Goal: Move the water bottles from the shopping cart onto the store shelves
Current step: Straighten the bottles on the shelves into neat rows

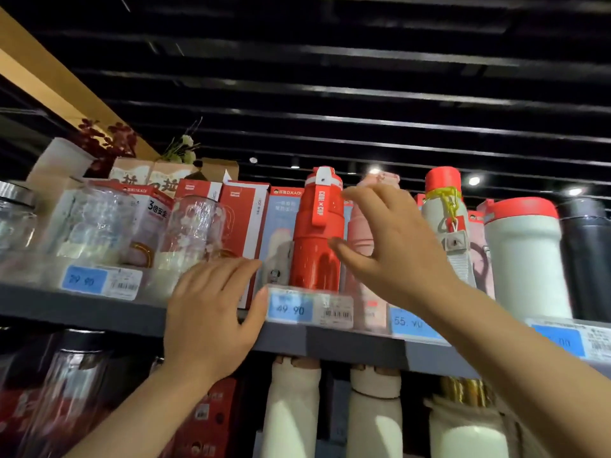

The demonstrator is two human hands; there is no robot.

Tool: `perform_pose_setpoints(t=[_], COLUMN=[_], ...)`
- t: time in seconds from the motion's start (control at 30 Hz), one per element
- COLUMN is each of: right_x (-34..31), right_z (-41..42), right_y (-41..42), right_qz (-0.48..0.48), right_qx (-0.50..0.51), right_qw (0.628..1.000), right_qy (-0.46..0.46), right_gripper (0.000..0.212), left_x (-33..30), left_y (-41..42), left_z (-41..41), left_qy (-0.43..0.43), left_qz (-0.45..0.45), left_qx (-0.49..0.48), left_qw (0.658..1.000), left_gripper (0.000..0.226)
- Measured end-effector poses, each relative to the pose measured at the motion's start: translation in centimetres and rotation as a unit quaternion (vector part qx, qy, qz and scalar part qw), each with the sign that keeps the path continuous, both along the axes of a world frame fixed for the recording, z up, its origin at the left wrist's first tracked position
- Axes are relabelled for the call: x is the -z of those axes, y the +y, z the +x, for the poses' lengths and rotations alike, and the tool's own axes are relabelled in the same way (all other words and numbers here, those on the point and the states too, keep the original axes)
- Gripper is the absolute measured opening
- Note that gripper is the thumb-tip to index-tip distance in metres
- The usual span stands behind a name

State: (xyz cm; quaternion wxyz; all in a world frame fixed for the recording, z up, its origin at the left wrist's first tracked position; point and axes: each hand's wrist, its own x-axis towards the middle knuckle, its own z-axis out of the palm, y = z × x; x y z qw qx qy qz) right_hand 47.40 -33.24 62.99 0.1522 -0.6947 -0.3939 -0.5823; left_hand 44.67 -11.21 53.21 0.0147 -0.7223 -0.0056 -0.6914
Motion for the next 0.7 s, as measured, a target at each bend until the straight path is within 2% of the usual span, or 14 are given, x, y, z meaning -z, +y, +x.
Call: perform_pose_setpoints(t=[0.17,0.37,0.53,0.7], right_x=[-0.9,2.7,2.4,1.9], right_z=[-0.1,1.6,2.3,2.6], right_y=[4.1,8.3,9.6,10.3], right_qz=[0.019,0.108,0.153,0.152], right_qx=[-0.006,0.050,0.083,0.117], right_qw=[0.998,0.984,0.970,0.962], right_qy=[0.066,0.135,0.173,0.193], right_gripper=[0.063,0.088,0.091,0.098], left_x=[1.2,1.3,1.4,1.5], left_y=[1.2,1.4,1.4,1.6], left_z=[0.0,0.0,0.2,0.6], left_qy=[0.008,0.022,0.013,-0.007], left_qz=[0.061,0.065,0.064,0.070], left_qx=[-0.027,-0.033,-0.027,-0.011], left_qw=[0.998,0.997,0.997,0.997], left_gripper=[0.046,0.046,0.046,0.045])
